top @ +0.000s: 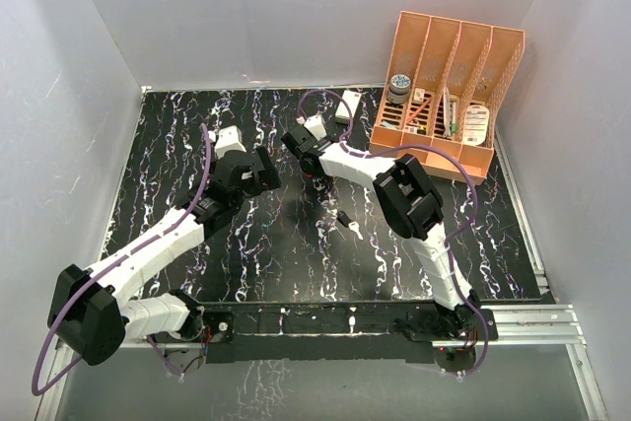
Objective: Put the keys on the keyring
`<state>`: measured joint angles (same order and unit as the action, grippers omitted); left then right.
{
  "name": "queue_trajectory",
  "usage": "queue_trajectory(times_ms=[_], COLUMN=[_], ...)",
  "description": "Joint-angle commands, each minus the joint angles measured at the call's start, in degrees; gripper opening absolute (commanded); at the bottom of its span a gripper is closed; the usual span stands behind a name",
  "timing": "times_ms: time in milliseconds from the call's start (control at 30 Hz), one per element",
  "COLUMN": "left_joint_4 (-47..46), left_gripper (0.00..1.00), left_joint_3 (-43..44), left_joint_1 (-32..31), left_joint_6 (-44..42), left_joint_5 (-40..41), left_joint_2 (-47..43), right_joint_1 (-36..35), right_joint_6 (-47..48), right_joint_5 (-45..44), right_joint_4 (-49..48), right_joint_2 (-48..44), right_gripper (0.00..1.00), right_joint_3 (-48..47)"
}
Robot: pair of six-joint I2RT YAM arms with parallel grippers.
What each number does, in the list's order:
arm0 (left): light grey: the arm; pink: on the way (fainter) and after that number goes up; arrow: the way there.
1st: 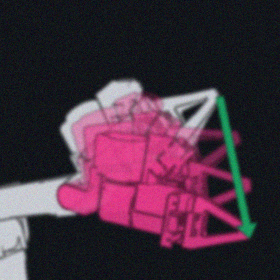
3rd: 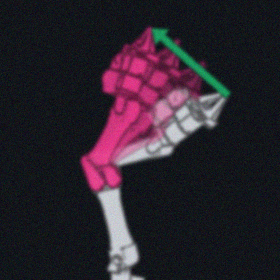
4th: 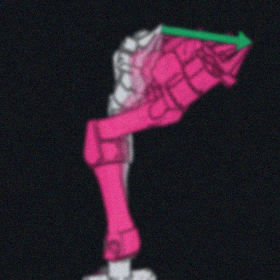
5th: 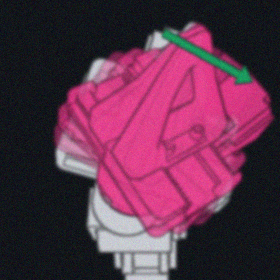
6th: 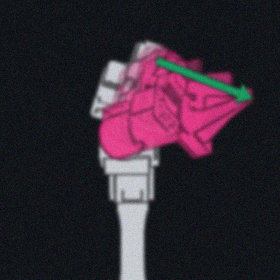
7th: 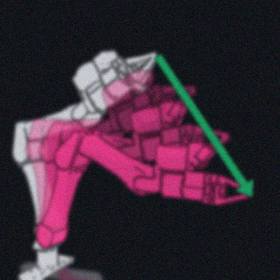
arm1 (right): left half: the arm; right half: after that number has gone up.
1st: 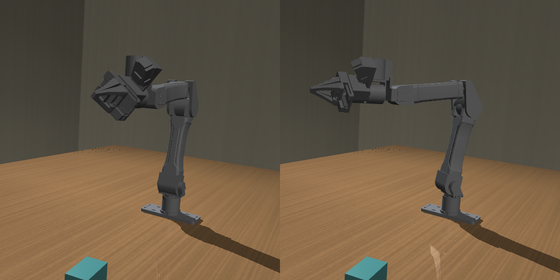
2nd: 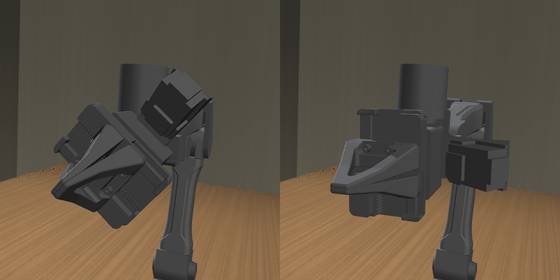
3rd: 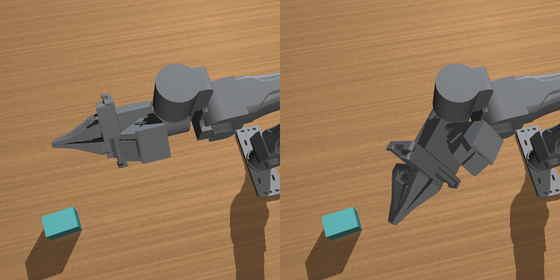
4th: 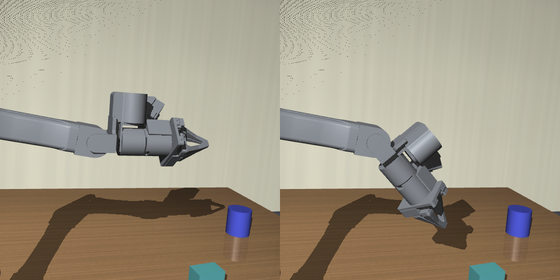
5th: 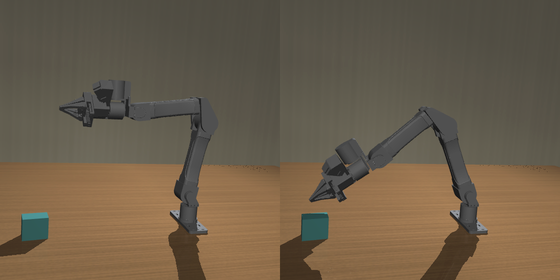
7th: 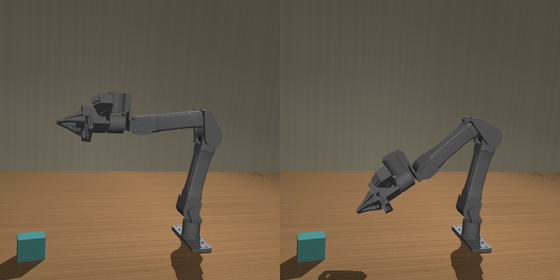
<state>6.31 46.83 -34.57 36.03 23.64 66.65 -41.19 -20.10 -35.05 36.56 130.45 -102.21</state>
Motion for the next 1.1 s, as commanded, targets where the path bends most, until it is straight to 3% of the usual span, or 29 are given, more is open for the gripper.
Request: queue_trajectory(times_ms=[0, 1067], left_joint_4=[0.54, 0.81], left_gripper=[0.99, 0.99], left_joint_3=[-0.29, -0.38], left_joint_1=[0.06, 0.04], left_joint_6=[0.04, -0.05], left_joint_5=[1.41, 1.67], left_joint_2=[-1.88, -2.53], right_joint_1=[-0.29, -1.82], right_joint_6=[-1.2, -1.67], right_joint_5=[-2.34, -1.5], right_joint_4=[-1.66, -0.96], right_joint_2=[-4.15, -4.69], right_gripper=[0.0, 0.0], right_joint_3=[-0.42, 0.01])
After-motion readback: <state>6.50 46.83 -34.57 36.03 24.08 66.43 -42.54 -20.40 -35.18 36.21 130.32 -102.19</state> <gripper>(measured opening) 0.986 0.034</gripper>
